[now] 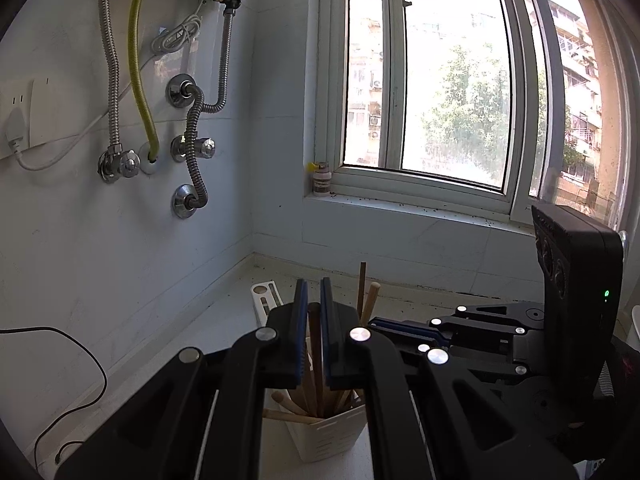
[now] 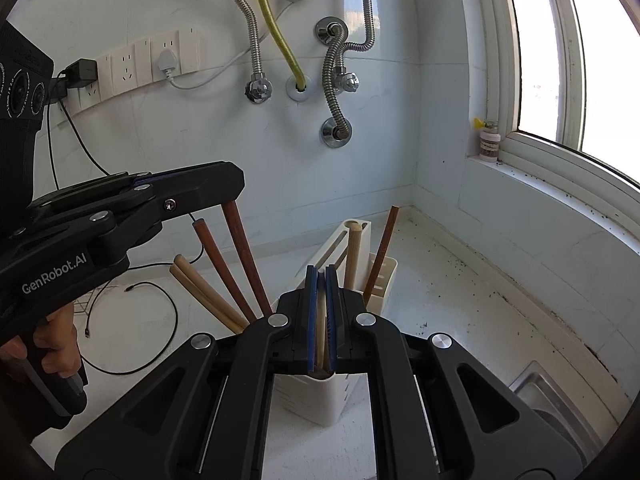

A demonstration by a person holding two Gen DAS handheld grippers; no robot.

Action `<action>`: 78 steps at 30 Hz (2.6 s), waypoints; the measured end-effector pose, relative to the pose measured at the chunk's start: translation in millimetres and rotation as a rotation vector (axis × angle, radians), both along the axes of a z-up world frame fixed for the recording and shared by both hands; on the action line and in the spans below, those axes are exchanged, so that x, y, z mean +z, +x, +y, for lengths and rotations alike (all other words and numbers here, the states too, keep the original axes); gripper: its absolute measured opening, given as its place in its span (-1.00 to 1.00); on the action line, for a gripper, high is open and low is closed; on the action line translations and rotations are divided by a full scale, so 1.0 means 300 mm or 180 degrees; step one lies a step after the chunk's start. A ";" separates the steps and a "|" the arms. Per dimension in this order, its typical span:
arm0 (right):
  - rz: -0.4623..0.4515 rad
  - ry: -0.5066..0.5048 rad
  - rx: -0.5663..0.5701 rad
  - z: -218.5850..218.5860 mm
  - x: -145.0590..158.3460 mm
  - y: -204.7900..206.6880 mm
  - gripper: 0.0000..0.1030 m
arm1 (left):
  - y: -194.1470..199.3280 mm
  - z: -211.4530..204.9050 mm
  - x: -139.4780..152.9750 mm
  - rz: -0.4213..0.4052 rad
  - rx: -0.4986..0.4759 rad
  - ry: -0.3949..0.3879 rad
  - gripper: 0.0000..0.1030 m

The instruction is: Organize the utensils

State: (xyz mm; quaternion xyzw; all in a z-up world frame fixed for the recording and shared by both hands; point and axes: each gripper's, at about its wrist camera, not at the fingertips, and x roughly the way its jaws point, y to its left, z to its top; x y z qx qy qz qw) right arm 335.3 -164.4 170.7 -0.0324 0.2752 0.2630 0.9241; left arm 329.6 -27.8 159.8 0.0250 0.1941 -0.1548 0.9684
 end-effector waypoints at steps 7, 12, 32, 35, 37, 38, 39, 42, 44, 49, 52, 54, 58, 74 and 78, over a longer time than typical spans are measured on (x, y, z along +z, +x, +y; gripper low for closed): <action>0.0239 0.0090 -0.0014 -0.027 -0.035 0.033 -0.92 | 0.010 0.014 -0.018 0.0110 0.0018 -0.0036 -0.88; 0.0345 0.0105 -0.0038 -0.034 -0.054 0.045 -0.92 | 0.008 0.016 -0.017 0.0134 0.0012 -0.0036 -0.88; 0.0477 0.0316 -0.0048 -0.081 -0.024 0.016 -0.87 | -0.038 0.039 0.006 0.0176 0.0099 -0.0054 -0.87; 0.0450 0.0335 -0.0066 -0.099 -0.008 -0.005 -0.87 | -0.053 0.056 0.003 0.0210 0.0117 -0.0111 -0.86; 0.0434 0.0356 -0.0081 -0.112 0.004 -0.024 -0.85 | -0.077 0.071 0.006 0.0192 0.0142 -0.0146 -0.76; 0.0427 0.0363 -0.0083 -0.117 0.010 -0.033 -0.83 | -0.095 0.081 0.008 0.0175 0.0148 -0.0185 -0.69; 0.0414 0.0372 -0.0087 -0.124 0.018 -0.047 -0.78 | -0.114 0.090 0.010 0.0163 0.0144 -0.0225 -0.63; 0.0340 0.0415 -0.0065 -0.153 0.043 -0.106 -0.57 | -0.178 0.108 0.003 0.0144 0.0157 -0.0293 -0.48; 0.0281 0.0385 -0.0069 -0.171 0.052 -0.150 -0.43 | -0.218 0.111 -0.010 0.0162 0.0130 -0.0329 -0.46; 0.0214 0.0297 -0.0099 -0.220 0.037 -0.253 -0.12 | -0.291 0.108 -0.074 0.0272 0.0101 -0.0282 -0.12; 0.0222 0.0276 -0.0131 -0.249 0.011 -0.306 0.21 | -0.326 0.120 -0.107 0.0326 0.0110 -0.0384 0.15; 0.0232 0.0295 -0.0153 -0.265 -0.004 -0.334 0.37 | -0.350 0.117 -0.121 0.0295 0.0171 -0.0343 0.18; 0.0216 0.0295 -0.0178 -0.277 -0.020 -0.376 0.60 | -0.385 0.099 -0.141 0.0289 0.0177 -0.0233 0.32; 0.0019 0.0064 -0.0325 -0.274 -0.055 -0.448 0.84 | -0.407 0.058 -0.197 0.0334 0.0123 -0.0202 0.90; 0.0059 0.0059 -0.0330 -0.283 -0.064 -0.443 0.84 | -0.397 0.053 -0.208 0.0362 0.0163 -0.0137 0.90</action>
